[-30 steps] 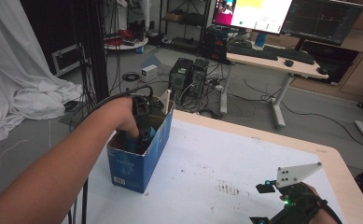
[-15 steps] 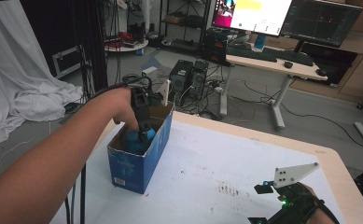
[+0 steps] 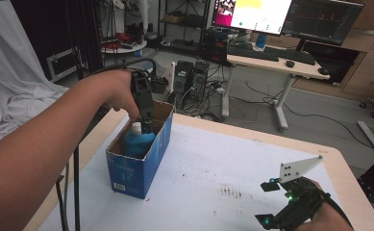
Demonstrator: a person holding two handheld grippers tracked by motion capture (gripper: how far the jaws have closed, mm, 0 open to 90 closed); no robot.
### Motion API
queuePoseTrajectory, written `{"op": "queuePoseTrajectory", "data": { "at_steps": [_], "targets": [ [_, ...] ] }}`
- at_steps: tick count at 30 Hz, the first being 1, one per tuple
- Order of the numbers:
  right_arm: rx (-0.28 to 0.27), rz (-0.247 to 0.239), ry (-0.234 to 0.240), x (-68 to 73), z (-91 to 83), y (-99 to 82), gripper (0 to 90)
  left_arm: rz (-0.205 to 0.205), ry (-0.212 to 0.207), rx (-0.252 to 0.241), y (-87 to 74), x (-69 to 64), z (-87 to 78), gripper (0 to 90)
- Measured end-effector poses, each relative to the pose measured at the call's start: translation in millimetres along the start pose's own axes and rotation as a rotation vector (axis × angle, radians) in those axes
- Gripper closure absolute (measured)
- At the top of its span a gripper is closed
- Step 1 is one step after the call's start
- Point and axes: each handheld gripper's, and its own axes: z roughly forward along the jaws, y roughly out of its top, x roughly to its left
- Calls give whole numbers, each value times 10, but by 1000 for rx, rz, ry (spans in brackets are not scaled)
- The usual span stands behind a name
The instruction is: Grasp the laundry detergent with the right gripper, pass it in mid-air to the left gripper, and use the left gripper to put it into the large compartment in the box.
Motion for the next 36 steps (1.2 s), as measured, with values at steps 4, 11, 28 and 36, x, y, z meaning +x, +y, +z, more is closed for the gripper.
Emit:
{"op": "queuePoseTrajectory", "data": {
  "at_steps": [4,11,28,36],
  "targets": [
    [24,-2,3,-38,-57,46,9,60,-11,-13,94,-118,-70,118],
    [109,-6,24,-125,-145,118,9,173,-44,0,292,-352,-11,86],
    [405,-65,-1,-311,-402,399,9,373,-135,17,649,-734,326,16],
    [516,-113,18,-332,-388,435,9,445,-145,24,812,-858,466,16]
  ]
}}
